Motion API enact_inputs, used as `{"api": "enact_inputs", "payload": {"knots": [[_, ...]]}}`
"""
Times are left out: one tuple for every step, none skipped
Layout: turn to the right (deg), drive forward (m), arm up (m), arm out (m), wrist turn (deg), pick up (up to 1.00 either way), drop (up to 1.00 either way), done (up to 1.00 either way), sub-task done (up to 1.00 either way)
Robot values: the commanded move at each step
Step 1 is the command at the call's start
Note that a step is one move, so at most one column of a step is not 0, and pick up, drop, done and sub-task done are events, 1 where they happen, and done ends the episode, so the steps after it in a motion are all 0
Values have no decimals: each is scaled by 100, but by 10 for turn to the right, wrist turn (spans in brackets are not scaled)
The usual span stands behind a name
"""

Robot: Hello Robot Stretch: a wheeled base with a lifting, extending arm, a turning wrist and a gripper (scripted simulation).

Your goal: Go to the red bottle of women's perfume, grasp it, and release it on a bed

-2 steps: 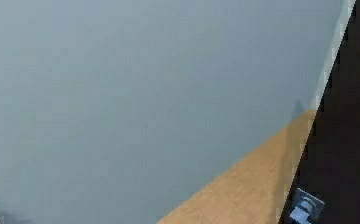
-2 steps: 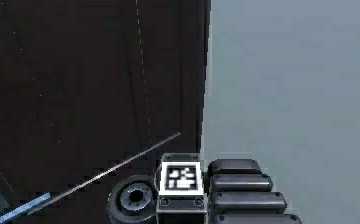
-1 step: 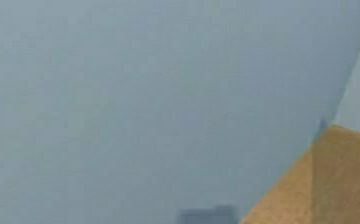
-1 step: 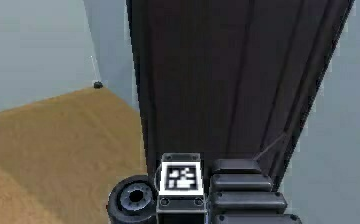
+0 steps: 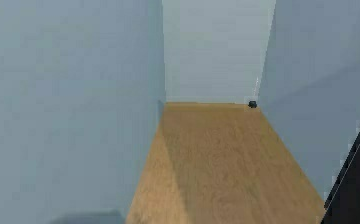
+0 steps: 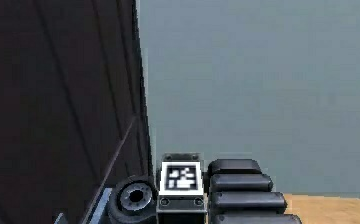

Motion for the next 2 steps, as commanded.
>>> {"api": "enact_inputs", "payload": {"knots": [[60,0,0,0,0,0,0,0,0],[0,50,0,0,0,0,0,0,0]]}}
